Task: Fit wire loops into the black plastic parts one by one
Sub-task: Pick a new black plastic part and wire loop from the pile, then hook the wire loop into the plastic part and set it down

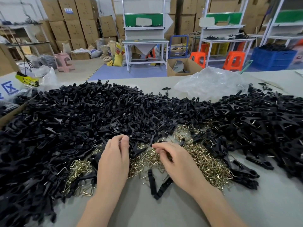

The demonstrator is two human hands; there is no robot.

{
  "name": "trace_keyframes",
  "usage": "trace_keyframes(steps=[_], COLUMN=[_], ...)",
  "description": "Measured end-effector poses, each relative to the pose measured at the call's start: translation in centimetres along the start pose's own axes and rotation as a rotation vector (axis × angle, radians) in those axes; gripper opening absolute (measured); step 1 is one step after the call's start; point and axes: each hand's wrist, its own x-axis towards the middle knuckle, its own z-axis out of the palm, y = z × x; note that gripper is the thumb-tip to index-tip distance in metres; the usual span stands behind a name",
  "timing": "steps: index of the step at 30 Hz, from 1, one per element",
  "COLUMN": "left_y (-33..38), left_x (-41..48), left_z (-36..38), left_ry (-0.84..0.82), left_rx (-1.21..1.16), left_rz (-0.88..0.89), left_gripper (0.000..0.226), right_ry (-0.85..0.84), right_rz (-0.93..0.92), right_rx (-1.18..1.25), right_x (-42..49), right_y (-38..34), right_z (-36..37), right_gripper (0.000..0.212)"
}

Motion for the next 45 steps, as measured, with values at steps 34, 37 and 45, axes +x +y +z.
trace_keyframes(steps=[34, 37, 45], left_y=[4.2, 3.9, 3.0], left_x=[-2.1, -2.6, -1.4], left_z=[1.9, 2.0, 2.3], left_ry=[-0.232, -0.289, -0.166], left_rx=[0.029, -0.131, -0.274], left_rz=[0.435, 0.385, 0.180], left_gripper=[0.041, 0.061, 0.073], right_ry=[0.032, 0.053, 0.098], right_rz=[0.237, 0.292, 0.373], right_rx=[0.892, 1.002, 1.190], right_x=[0.3, 0.6, 1.0], right_y=[-1.2, -1.2, -0.5], right_z=[-1.2, -1.1, -0.9], right_gripper=[0.018, 0.020, 0.018])
